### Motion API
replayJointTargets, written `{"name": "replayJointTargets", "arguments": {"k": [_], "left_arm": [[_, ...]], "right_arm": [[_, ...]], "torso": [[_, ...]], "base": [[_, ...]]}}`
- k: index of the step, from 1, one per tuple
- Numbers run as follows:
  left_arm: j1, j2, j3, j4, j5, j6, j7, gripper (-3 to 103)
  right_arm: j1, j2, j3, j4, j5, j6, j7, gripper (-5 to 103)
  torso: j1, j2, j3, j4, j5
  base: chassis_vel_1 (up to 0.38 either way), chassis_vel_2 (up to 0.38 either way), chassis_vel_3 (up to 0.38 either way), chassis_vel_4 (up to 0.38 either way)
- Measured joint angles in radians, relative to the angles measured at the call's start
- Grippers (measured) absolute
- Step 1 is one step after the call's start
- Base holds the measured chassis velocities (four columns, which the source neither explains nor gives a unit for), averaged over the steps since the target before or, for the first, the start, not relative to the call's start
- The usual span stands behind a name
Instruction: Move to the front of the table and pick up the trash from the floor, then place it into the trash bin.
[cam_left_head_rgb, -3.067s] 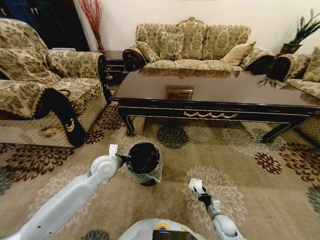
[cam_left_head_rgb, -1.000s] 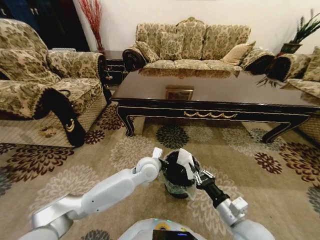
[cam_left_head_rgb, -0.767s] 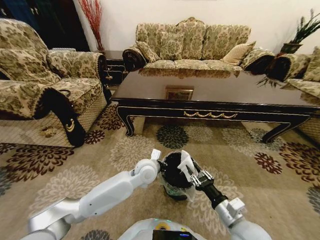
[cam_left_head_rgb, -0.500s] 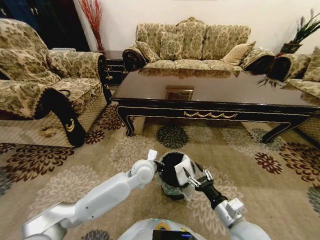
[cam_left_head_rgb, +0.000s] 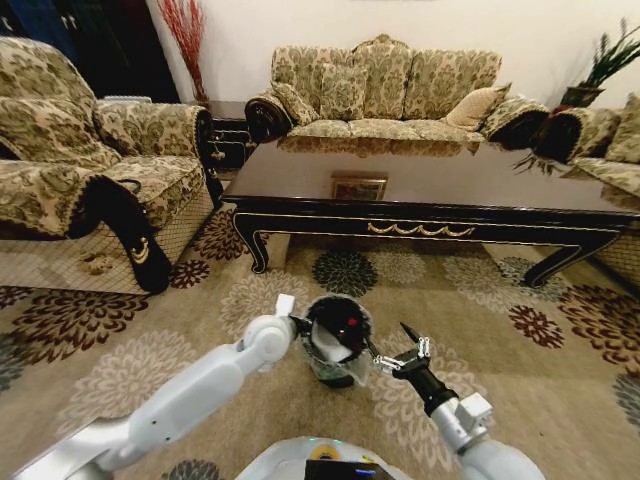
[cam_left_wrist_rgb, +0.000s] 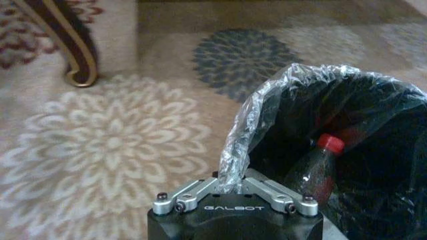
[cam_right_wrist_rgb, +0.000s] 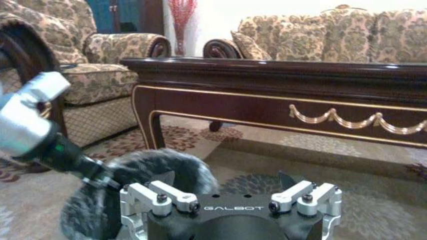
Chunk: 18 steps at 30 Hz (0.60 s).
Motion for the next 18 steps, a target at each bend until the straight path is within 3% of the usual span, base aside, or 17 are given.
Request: {"name": "replayJointTargets", "arguments": {"k": [9, 18], "left_arm": [[0.171, 0.052, -0.17, 0.005, 0.062, 0.0, 0.013, 2], [0.21, 0.059, -0.185, -0.004, 0.073, 0.0, 0.012, -1]], "right_arm": [[0.03, 0.017, 0.019, -0.033, 0.065, -0.006, 0.054, 100], [0.027, 0.02, 0.018, -0.039, 0.065, -0.007, 0.055, 100]], "torso": [[0.0, 0.0, 0.0, 0.0003, -0.0001], [0.0, 0.0, 0.0, -0.0004, -0.0001]], "base": [[0.0, 0.0, 0.0, 0.0], [0.0, 0.0, 0.0, 0.0]]}}
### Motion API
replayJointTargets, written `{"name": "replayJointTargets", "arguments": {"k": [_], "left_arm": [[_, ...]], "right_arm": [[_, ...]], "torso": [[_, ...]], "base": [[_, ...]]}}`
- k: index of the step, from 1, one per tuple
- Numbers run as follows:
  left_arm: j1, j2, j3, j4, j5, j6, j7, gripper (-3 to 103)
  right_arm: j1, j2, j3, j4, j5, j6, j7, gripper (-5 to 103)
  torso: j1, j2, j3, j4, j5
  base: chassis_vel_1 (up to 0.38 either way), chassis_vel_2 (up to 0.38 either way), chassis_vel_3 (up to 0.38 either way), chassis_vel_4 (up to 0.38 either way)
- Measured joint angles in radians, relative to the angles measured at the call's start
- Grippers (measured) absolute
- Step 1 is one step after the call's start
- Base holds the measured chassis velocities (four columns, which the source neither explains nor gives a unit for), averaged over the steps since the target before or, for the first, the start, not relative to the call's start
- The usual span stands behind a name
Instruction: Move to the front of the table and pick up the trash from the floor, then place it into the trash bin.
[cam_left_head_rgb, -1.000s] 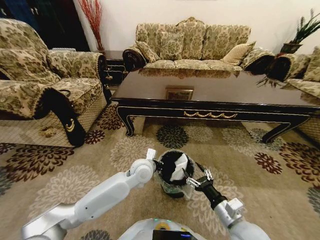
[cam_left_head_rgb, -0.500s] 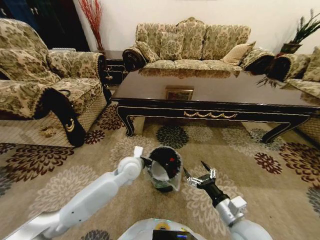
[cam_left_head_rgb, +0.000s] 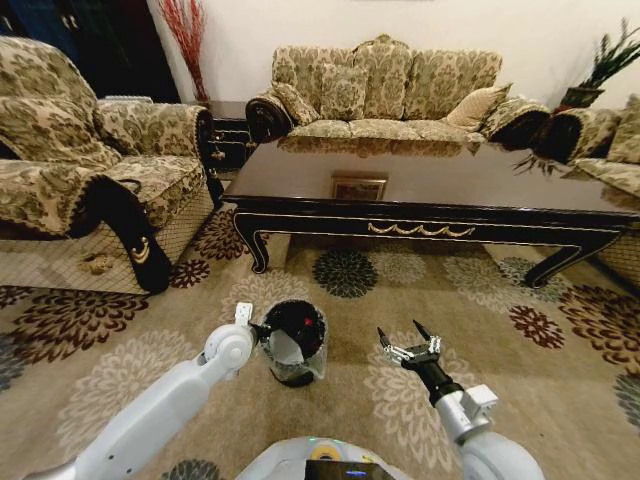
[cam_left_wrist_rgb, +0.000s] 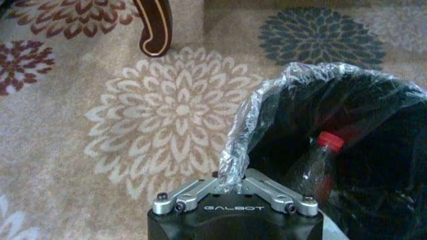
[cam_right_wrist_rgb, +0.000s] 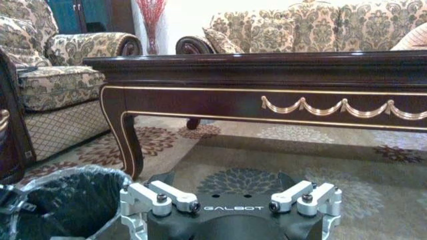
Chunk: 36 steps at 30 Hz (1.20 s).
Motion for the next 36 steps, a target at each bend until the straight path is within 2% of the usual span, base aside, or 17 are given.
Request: {"name": "replayJointTargets", "arguments": {"k": [2, 4, 9, 11, 13, 14, 15, 16, 17, 20, 21, 23, 25, 26, 28, 29, 36], "left_arm": [[0.001, -0.001, 0.0, -0.003, 0.002, 0.0, 0.0, 3], [0.009, 0.001, -0.001, -0.01, 0.006, 0.0, -0.001, 19], [0.022, 0.004, -0.009, -0.022, 0.015, 0.0, -0.001, 29], [0.033, 0.008, -0.019, -0.037, 0.026, 0.0, -0.002, 40], [0.038, 0.009, -0.024, -0.043, 0.028, 0.0, -0.003, 40], [0.062, 0.017, -0.049, -0.075, 0.042, 0.0, -0.002, 51], [0.072, 0.02, -0.059, -0.089, 0.049, 0.0, 0.001, 51], [0.103, 0.029, -0.091, -0.125, 0.081, 0.0, 0.019, 61], [0.103, 0.029, -0.091, -0.125, 0.081, 0.0, 0.019, 61], [0.213, 0.024, -0.209, -0.187, 0.259, -0.024, 0.13, 72], [0.213, 0.024, -0.209, -0.187, 0.259, -0.024, 0.13, 72], [0.291, 0.01, -0.286, -0.219, 0.376, -0.076, 0.217, 84], [0.413, -0.012, -0.392, -0.257, 0.539, -0.188, 0.343, 93], [0.413, -0.012, -0.392, -0.257, 0.539, -0.188, 0.343, 93], [0.495, -0.036, -0.459, -0.263, 0.696, -0.31, 0.416, 97], [0.56, -0.071, -0.517, -0.248, 0.818, -0.43, 0.464, 100], [0.713, -0.2, -0.639, -0.259, 0.896, -0.59, 0.556, 100]], "right_arm": [[-0.002, 0.0, 0.001, 0.0, 0.0, 0.0, 0.0, 100], [-0.005, -0.003, 0.007, 0.002, 0.001, 0.0, 0.0, 100], [-0.005, -0.005, 0.009, 0.005, 0.004, 0.0, 0.001, 100], [-0.005, -0.004, 0.009, 0.006, 0.004, -0.001, 0.002, 100], [-0.005, -0.004, 0.009, 0.007, 0.005, -0.001, 0.003, 100], [-0.006, 0.0, 0.012, 0.01, 0.01, -0.001, 0.005, 100], [-0.007, 0.002, 0.014, 0.011, 0.014, -0.002, 0.006, 100], [-0.009, 0.008, 0.021, 0.016, 0.018, 0.0, 0.003, 100], [-0.009, 0.008, 0.021, 0.016, 0.018, 0.0, 0.003, 100], [-0.004, 0.032, 0.033, 0.019, 0.01, 0.011, -0.006, 100], [-0.004, 0.032, 0.033, 0.019, 0.01, 0.011, -0.006, 100], [0.003, 0.055, 0.035, 0.013, 0.006, 0.025, 0.004, 100], [0.01, 0.09, 0.04, -0.004, 0.004, 0.051, 0.024, 100], [0.01, 0.09, 0.04, -0.004, 0.004, 0.051, 0.024, 100], [0.015, 0.11, 0.05, -0.02, -0.013, 0.089, 0.028, 100], [0.018, 0.125, 0.069, -0.037, -0.047, 0.113, 0.023, 100], [0.035, 0.164, 0.081, -0.078, -0.122, 0.171, 0.022, 100]], "torso": [[0.0, 0.0, 0.0, -0.0001, 0.0002], [0.0, 0.0, 0.0, 0.0003, 0.0002], [0.0, 0.0, 0.0, 0.0003, 0.0001], [0.0, 0.0, 0.0, 0.0003, 0.0002], [0.0, 0.0, 0.0, 0.0003, 0.0001], [0.0, 0.0, 0.0, 0.0004, 0.0001], [0.0, 0.0, 0.0, 0.0004, 0.0001], [0.0, 0.0, 0.0, 0.0005, 0.0002], [0.0, 0.0, 0.0, 0.0005, 0.0002], [0.0, 0.0, 0.0, 0.0003, 0.0001], [0.0, 0.0, 0.0, 0.0003, 0.0001], [0.0, 0.0, 0.0, 0.0005, 0.0001], [0.0, 0.0, 0.0, 0.0005, 0.0002], [0.0, 0.0, 0.0, 0.0005, 0.0002], [0.0, 0.0, 0.0, 0.0006, 0.0003], [0.0, 0.0, 0.0, 0.0004, 0.0002], [0.0, 0.0, 0.0, 0.0006, 0.0001]], "base": [[0.0, 0.0, 0.0, 0.0], [0.0, 0.0, 0.0, 0.0], [0.0, 0.0, 0.0, 0.0], [0.0, 0.0, 0.0, 0.0], [0.0, 0.0, 0.0, 0.0], [0.0, 0.0, 0.0, 0.0], [0.0, 0.0, 0.0, 0.0], [0.0, 0.0, 0.0, 0.0], [0.0, 0.0, 0.0, 0.0], [0.0, 0.0, 0.0, 0.0], [0.0, 0.0, 0.0, 0.0], [0.0, 0.0, 0.0, 0.0], [0.0, 0.0, 0.0, 0.0], [0.0, 0.0, 0.0, 0.0], [0.0, 0.0, 0.0, 0.0], [0.0, 0.0, 0.0, 0.0], [0.0, 0.0, 0.0, 0.0]]}}
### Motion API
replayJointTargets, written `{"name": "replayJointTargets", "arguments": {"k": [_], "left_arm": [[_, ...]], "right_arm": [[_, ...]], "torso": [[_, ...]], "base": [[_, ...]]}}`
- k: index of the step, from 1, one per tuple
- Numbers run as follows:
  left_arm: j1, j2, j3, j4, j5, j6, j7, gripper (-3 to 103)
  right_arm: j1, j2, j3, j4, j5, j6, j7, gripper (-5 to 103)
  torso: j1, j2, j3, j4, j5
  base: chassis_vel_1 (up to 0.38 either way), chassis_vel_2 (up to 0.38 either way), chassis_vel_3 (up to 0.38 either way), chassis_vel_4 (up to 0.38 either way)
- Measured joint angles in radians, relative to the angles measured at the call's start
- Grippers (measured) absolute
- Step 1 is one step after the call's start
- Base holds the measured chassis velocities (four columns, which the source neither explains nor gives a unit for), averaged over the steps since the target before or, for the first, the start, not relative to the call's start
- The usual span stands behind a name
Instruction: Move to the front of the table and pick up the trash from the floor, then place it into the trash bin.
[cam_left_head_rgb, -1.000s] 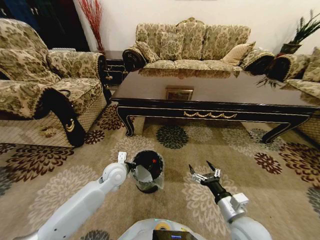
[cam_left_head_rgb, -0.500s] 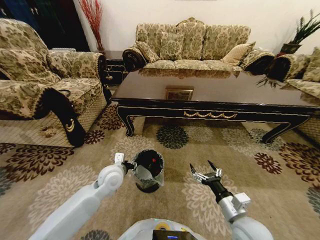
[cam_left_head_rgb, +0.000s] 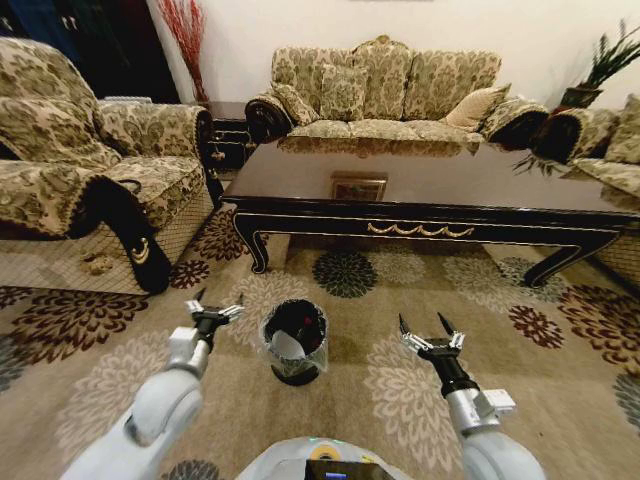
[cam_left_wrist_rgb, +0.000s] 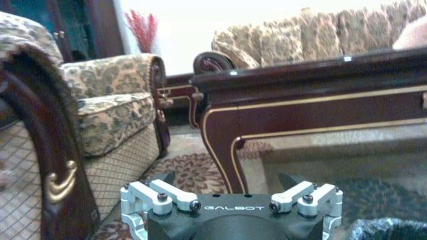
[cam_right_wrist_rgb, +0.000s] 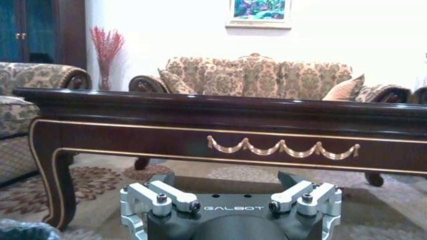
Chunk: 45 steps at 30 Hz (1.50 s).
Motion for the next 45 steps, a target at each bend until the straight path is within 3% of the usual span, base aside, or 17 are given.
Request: {"name": "replayJointTargets", "arguments": {"k": [2, 4, 6, 17, 23, 45], "left_arm": [[0.072, -0.043, -0.031, -0.02, 0.006, -0.07, 0.047, 100], [0.096, -0.053, -0.039, -0.025, 0.006, -0.099, 0.068, 100], [0.151, -0.065, -0.044, -0.032, 0.016, -0.18, 0.128, 100], [0.254, -0.1, -0.011, -0.05, 0.058, -0.281, 0.192, 100], [0.265, -0.077, -0.024, -0.043, 0.053, -0.306, 0.192, 100], [0.256, -0.071, -0.024, -0.038, 0.042, -0.3, 0.187, 100]], "right_arm": [[0.005, 0.019, 0.0, -0.037, -0.027, 0.038, -0.002, 100], [0.005, 0.027, 0.003, -0.055, -0.039, 0.057, -0.01, 100], [0.0, 0.049, 0.017, -0.092, -0.048, 0.096, -0.028, 100], [-0.033, 0.091, 0.06, -0.094, -0.048, 0.146, -0.073, 100], [-0.02, 0.084, 0.062, -0.093, -0.038, 0.141, -0.077, 100], [-0.019, 0.082, 0.056, -0.085, -0.017, 0.129, -0.091, 100]], "torso": [[0.0, 0.0, 0.0, 0.0, -0.0001], [0.0, 0.0, 0.0, 0.0001, 0.0], [0.0, 0.0, 0.0, -0.0003, 0.0001], [0.0, 0.0, 0.0, -0.0001, 0.0001], [0.0, 0.0, 0.0, -0.0003, 0.0001], [0.0, 0.0, 0.0, -0.0003, 0.0]], "base": [[0.0, 0.0, 0.0, 0.0], [0.0, 0.0, 0.0, 0.0], [0.0, 0.0, 0.0, 0.0], [0.0, 0.0, 0.0, 0.0], [0.0, 0.0, 0.0, 0.0], [0.0, 0.0, 0.0, 0.0]]}}
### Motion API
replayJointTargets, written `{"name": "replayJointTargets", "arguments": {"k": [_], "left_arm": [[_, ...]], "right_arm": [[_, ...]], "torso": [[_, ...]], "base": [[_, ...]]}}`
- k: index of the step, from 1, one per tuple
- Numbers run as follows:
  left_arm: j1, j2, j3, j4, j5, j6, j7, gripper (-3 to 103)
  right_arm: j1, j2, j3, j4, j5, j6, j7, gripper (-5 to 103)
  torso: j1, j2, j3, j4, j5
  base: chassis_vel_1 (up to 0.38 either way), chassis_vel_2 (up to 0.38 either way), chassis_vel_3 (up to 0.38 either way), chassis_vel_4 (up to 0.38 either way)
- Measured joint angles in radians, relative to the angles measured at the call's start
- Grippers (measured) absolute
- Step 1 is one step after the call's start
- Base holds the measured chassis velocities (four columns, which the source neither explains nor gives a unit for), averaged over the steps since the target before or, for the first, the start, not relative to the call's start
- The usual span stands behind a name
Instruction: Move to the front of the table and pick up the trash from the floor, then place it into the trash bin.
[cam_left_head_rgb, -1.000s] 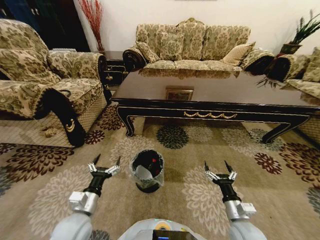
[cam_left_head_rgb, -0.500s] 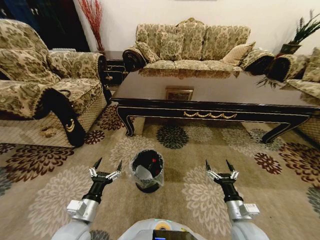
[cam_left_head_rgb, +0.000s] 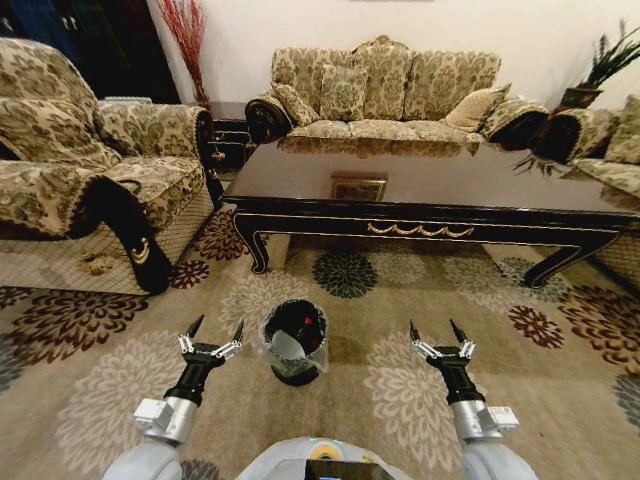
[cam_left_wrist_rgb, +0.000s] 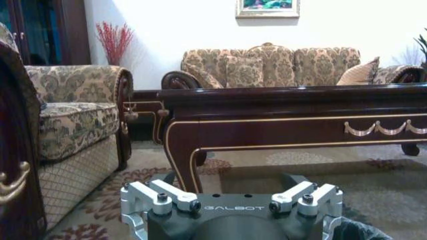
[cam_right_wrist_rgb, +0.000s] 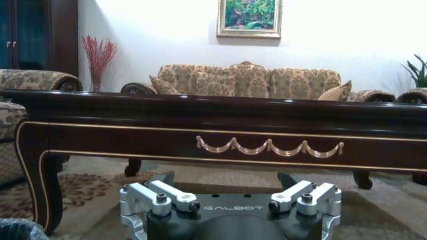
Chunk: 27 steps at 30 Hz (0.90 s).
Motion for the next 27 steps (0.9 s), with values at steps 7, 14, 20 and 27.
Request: {"name": "replayJointTargets", "arguments": {"k": [7, 14, 20, 27], "left_arm": [[-0.001, 0.0, 0.0, 0.0, -0.001, 0.001, -0.001, 100], [-0.001, 0.0, 0.001, 0.001, -0.001, 0.002, -0.001, 100], [-0.001, 0.0, 0.001, 0.001, -0.001, 0.002, -0.001, 100], [-0.001, 0.0, 0.001, 0.001, -0.001, 0.002, -0.001, 100]], "right_arm": [[0.0, 0.0, 0.0, 0.0, 0.0, 0.0, 0.0, 100], [0.0, 0.0, 0.0, 0.001, 0.0, -0.001, 0.0, 100], [0.0, -0.001, 0.0, 0.001, 0.0, -0.001, 0.0, 100], [0.0, -0.001, 0.0, 0.001, 0.0, -0.001, 0.001, 100]], "torso": [[0.0, 0.0, 0.0, 0.0001, 0.0], [0.0, 0.0, 0.0, 0.0001, 0.0], [0.0, 0.0, 0.0, 0.0, 0.0], [0.0, 0.0, 0.0, 0.0, 0.0001]], "base": [[0.019, -0.021, -0.016, 0.022], [0.113, -0.104, -0.107, 0.123], [0.174, -0.169, -0.168, 0.156], [0.138, -0.153, -0.139, 0.147]]}}
